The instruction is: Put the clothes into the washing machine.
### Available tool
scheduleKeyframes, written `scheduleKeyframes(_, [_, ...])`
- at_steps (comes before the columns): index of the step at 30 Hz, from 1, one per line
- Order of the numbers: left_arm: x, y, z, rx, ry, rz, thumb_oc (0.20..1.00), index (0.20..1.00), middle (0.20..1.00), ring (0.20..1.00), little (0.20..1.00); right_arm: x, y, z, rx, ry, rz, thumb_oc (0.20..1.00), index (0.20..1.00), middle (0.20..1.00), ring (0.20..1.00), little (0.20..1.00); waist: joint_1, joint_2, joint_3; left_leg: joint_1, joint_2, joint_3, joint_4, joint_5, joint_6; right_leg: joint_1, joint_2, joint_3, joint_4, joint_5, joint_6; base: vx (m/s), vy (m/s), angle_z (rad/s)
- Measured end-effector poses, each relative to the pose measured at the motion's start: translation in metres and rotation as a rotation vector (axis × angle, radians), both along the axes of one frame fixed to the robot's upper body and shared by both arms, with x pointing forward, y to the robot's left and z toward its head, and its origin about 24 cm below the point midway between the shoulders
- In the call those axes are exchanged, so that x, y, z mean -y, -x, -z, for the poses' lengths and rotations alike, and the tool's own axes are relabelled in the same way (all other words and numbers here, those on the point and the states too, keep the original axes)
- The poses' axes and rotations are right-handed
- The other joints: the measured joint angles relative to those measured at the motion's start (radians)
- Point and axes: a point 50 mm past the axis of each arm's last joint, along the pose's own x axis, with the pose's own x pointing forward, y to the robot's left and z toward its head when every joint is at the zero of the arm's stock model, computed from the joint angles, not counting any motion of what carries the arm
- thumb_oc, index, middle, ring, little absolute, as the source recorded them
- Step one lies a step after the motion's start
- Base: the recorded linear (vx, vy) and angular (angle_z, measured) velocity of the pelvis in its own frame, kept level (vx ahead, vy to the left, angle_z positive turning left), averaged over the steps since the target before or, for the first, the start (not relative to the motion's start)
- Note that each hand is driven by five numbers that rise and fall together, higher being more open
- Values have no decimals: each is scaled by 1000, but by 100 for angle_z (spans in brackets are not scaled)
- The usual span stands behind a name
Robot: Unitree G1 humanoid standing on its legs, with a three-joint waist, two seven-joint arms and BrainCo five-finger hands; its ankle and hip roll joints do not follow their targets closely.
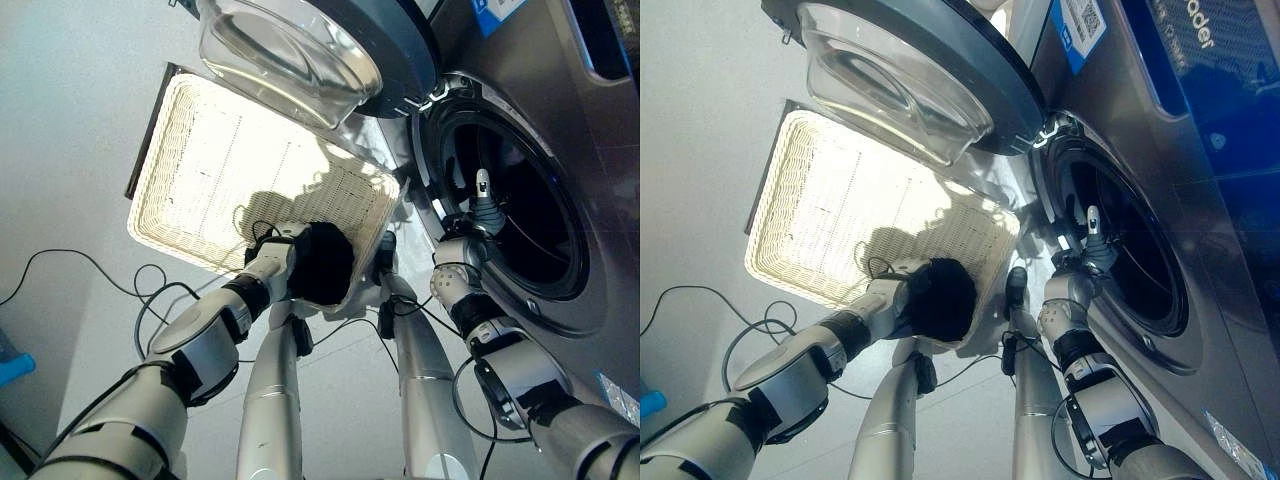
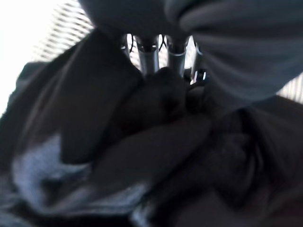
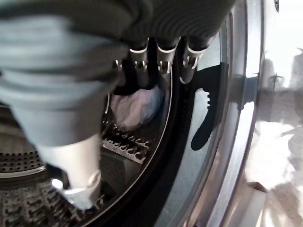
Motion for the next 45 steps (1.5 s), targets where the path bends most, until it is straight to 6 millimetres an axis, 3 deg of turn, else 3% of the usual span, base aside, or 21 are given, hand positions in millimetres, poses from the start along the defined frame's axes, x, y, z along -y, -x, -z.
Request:
scheduleKeyframes(6, [-21, 6, -7, 206, 383, -70, 200, 200, 200, 200, 200, -9, 7, 4, -24, 131, -40, 1000, 1000, 1000, 1000, 1000, 9, -3, 2, 23, 0, 2, 0, 2, 0, 20, 0, 1, 0, 2, -2, -8, 13, 0])
scheduleKeyframes(13, [-35, 18, -5, 333, 551, -57, 200, 200, 200, 200, 200, -15, 19, 32, -140, 319, -108, 1000, 1000, 1000, 1000, 1000, 35, -4, 3, 82, -3, 7, -16, 3, -2, 68, -1, 7, 0, 0, 0, -15, 22, -1])
scheduleKeyframes(18, [-31, 27, -4, 374, 668, -23, 200, 200, 200, 200, 200, -33, 22, 37, -121, 563, -307, 1000, 1000, 1000, 1000, 1000, 36, -4, 3, 84, -1, 8, -15, 6, -1, 68, 1, 8, 0, -2, 4, 0, 0, 0])
scheduleKeyframes(25, [-18, 32, -18, 422, 749, 99, 200, 200, 200, 200, 200, -53, 20, 29, -77, 1112, -589, 1000, 1000, 1000, 1000, 1000, 65, -5, 3, 86, 0, 6, -12, 7, -1, 68, 0, 7, 9, 0, 1, 4, -34, 1])
scheduleKeyframes(30, [-15, 32, -33, 425, 756, 210, 200, 200, 200, 200, 200, -58, 8, -2, -9, 1452, -653, 1000, 1000, 1000, 1000, 1000, 87, -5, 3, 85, 2, -14, 2, 9, -3, 83, -2, -11, 15, -3, -1, 14, -76, 7])
scheduleKeyframes(35, [-11, 32, -47, 416, 771, 294, 200, 200, 200, 200, 200, -66, -2, -22, 24, 1548, -681, 1000, 1000, 1000, 1000, 1000, 96, -5, 3, 85, -3, -36, 5, 14, -6, 86, -16, -31, 42, -22, 3, 21, -48, 12])
scheduleKeyframes(45, [16, 40, -73, 303, 897, 507, 200, 200, 200, 200, 200, -69, -15, -27, -82, 1591, -739, 1000, 1000, 1000, 1000, 1000, 130, -5, 3, 53, -16, -69, 17, 18, -4, 66, -36, -57, 78, -46, -3, 39, -40, 11])
